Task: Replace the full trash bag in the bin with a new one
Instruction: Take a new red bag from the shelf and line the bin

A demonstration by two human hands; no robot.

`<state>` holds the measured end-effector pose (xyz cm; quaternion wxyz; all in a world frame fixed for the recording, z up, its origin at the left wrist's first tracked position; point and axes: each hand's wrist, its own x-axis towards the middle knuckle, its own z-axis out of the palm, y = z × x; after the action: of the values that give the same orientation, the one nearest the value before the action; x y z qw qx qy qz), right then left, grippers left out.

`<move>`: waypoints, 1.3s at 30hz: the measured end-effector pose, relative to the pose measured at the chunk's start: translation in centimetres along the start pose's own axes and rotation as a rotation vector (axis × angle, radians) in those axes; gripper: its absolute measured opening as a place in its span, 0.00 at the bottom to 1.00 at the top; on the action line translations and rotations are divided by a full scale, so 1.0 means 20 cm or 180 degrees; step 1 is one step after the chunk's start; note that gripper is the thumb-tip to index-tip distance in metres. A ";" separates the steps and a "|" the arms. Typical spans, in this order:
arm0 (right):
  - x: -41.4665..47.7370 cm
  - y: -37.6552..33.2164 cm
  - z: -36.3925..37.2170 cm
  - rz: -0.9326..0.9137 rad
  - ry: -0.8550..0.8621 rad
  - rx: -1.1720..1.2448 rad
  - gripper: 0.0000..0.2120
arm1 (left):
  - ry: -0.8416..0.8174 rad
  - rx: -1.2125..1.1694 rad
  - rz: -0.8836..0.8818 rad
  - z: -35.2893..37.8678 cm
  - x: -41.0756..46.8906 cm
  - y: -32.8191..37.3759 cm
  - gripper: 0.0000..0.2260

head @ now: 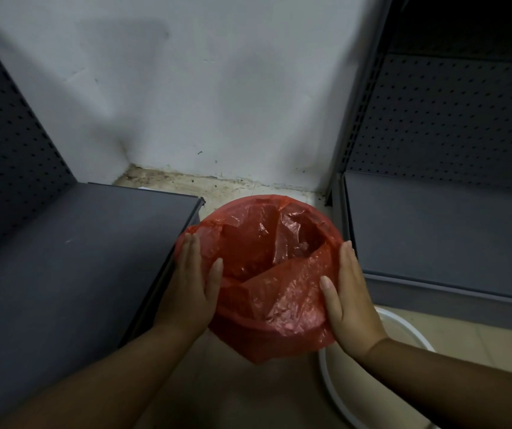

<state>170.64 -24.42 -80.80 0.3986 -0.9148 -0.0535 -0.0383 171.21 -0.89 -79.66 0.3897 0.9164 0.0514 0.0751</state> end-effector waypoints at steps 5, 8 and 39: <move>-0.07 0.02 -0.07 -0.0011 -0.0227 -0.0280 0.43 | -0.0120 0.0153 -0.0098 -0.01 -0.02 -0.02 0.43; 0.03 -0.06 -0.15 -0.0958 -0.0016 -0.0884 0.40 | -0.0287 0.0831 0.0696 -0.04 0.01 0.02 0.47; 0.31 -0.18 -0.29 -0.1414 -0.1858 -0.2971 0.48 | -0.2152 0.2206 0.2087 -0.04 0.05 0.14 0.36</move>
<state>176.20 -25.80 -73.61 -0.0946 -0.9329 -0.3287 0.1128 172.15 -2.08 -77.00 0.0184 0.9316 -0.3406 -0.1260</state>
